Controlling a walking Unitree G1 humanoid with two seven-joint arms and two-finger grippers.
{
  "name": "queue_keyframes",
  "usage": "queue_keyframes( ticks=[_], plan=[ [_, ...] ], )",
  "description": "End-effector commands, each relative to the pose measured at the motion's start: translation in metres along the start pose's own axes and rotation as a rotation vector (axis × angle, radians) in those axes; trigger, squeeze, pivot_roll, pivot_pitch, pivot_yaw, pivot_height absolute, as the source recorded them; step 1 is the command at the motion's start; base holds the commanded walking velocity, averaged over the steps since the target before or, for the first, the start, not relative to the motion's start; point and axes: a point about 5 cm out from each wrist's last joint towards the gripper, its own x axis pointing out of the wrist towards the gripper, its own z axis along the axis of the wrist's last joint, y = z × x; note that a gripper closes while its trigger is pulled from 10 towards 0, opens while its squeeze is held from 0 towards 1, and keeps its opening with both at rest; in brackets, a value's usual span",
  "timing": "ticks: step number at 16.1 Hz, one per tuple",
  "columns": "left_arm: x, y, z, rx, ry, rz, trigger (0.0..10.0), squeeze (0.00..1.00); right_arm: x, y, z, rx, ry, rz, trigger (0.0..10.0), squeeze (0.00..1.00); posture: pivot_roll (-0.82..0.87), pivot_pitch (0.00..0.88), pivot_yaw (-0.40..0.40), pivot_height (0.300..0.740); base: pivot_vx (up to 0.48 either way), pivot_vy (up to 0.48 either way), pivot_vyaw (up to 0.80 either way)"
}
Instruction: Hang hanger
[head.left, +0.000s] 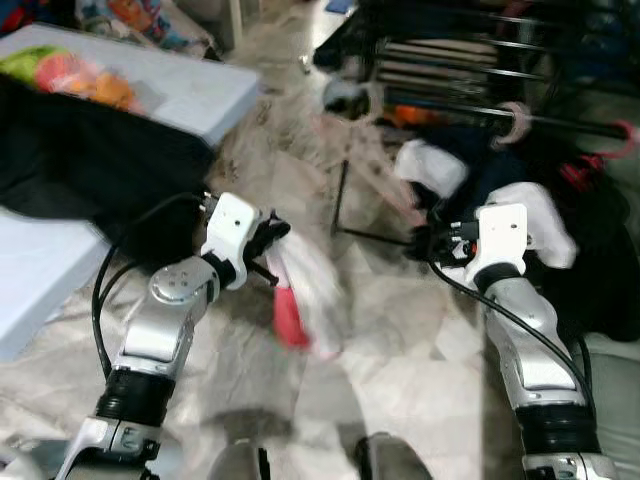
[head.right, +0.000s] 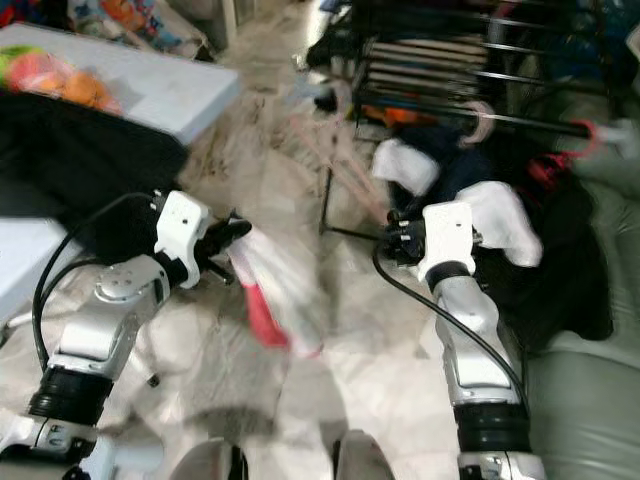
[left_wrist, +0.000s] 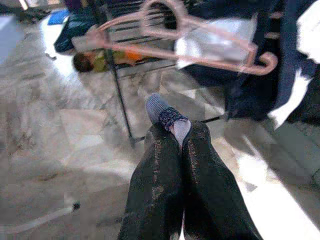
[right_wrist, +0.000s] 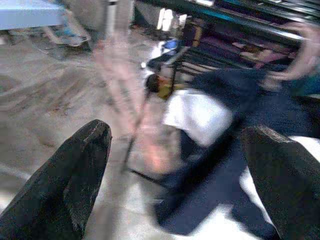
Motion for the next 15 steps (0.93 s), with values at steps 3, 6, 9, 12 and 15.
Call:
queue_keyframes(
  ticks=[3, 6, 9, 12, 15],
  plan=[
    [-0.0064, 0.0060, 0.0016, 0.036, -0.010, 0.014, 10.0, 0.00, 0.0014, 0.0091, 0.0055, -0.005, -0.025, 0.026, 10.0, 0.00, -0.04, 0.104, -0.004, 0.740, 0.180, 0.406, 0.00],
    [-0.0066, 0.0036, 0.0011, 0.052, -0.020, 0.023, 10.0, 0.00, 0.0018, 0.0084, 0.0033, -0.014, -0.018, 0.016, 10.0, 0.00, -0.04, 0.102, -0.002, 0.740, 0.298, 0.252, 0.00],
    [-0.0067, 0.0027, 0.0034, 0.033, -0.052, 0.030, 10.0, 0.00, 0.0023, 0.0064, 0.0029, -0.038, -0.017, 0.000, 10.0, 0.00, -0.04, 0.102, -0.002, 0.740, 0.000, 0.000, 0.00],
    [-0.0074, -0.0002, 0.0041, 0.015, -0.069, 0.004, 10.0, 0.00, 0.0032, 0.0047, 0.0014, -0.054, -0.007, -0.008, 10.0, 0.00, -0.04, 0.098, -0.009, 0.740, 0.220, 0.000, 0.00],
    [-0.0073, -0.0009, 0.0048, 0.015, -0.076, 0.002, 10.0, 0.00, 0.0038, 0.0048, 0.0022, -0.058, -0.009, -0.008, 10.0, 0.00, -0.04, 0.097, -0.010, 0.740, 0.435, 0.000, 0.00]
  ],
)
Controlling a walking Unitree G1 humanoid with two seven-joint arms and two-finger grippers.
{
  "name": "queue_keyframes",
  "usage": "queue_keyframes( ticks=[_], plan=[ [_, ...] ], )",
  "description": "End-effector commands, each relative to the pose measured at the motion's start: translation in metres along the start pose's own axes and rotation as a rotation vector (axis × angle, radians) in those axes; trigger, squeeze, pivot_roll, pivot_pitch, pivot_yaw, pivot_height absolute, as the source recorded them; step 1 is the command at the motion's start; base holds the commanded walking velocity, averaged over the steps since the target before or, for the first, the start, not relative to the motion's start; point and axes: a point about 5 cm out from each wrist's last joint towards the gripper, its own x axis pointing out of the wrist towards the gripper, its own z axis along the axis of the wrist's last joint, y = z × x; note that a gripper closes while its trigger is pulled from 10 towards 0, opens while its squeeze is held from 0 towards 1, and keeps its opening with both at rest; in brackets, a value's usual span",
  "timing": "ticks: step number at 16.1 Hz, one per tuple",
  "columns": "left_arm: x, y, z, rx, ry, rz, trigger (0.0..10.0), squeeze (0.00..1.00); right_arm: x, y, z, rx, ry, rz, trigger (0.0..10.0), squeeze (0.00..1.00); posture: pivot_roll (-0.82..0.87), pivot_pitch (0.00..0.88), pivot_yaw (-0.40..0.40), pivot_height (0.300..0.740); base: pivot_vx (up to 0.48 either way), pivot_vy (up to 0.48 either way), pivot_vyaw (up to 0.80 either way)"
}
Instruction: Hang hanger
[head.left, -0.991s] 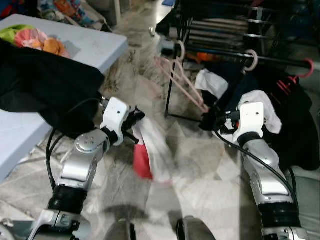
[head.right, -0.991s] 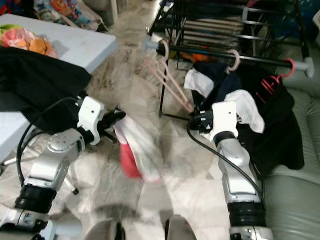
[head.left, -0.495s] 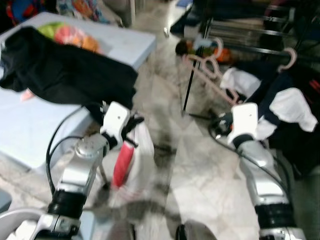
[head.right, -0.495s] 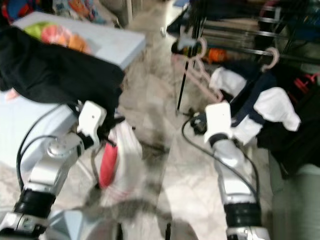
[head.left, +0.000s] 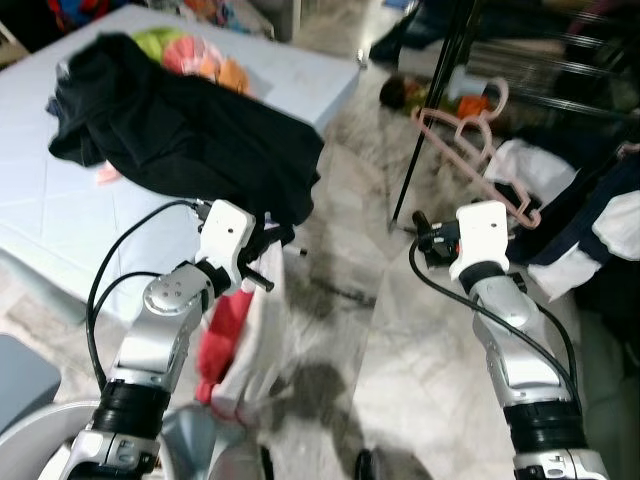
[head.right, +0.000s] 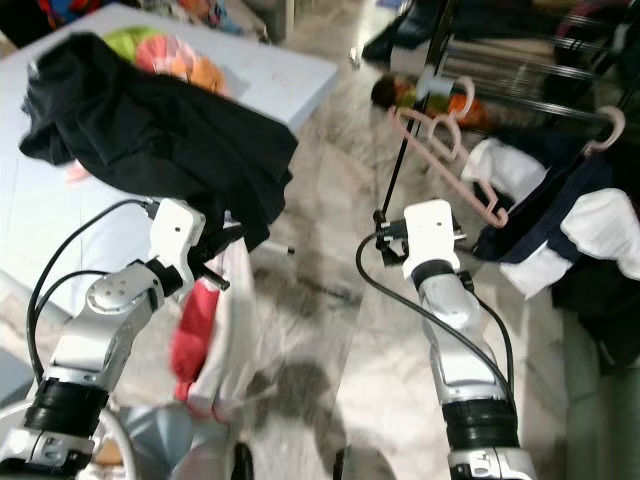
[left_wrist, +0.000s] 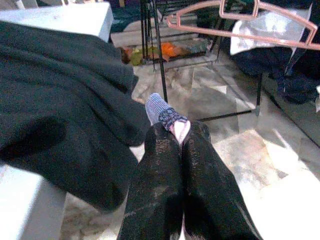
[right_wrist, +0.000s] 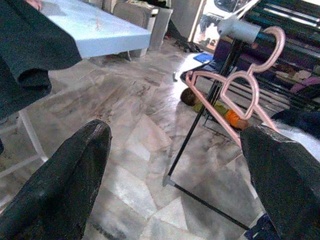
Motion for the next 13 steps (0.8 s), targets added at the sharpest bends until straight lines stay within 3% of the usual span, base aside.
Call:
queue_keyframes(
  ticks=[1, 7, 13],
  plan=[
    [-0.001, 0.000, 0.008, 0.019, -0.040, -0.008, 10.0, 0.00, 0.001, -0.003, 0.000, -0.005, 0.004, -0.017, 10.0, 0.00, -0.04, 0.096, -0.010, 0.740, 0.450, 0.000, -0.55],
    [0.001, -0.002, 0.011, 0.015, -0.047, -0.013, 10.0, 0.00, 0.006, -0.008, 0.001, -0.025, -0.001, -0.034, 10.0, 0.00, -0.04, 0.099, -0.010, 0.740, 0.451, 0.000, 0.00],
    [0.001, -0.003, 0.011, 0.021, -0.047, -0.016, 10.0, 0.00, 0.011, -0.010, 0.005, -0.033, -0.007, -0.045, 10.0, 0.00, -0.04, 0.105, -0.014, 0.740, 0.447, 0.000, -0.74]
  ],
)
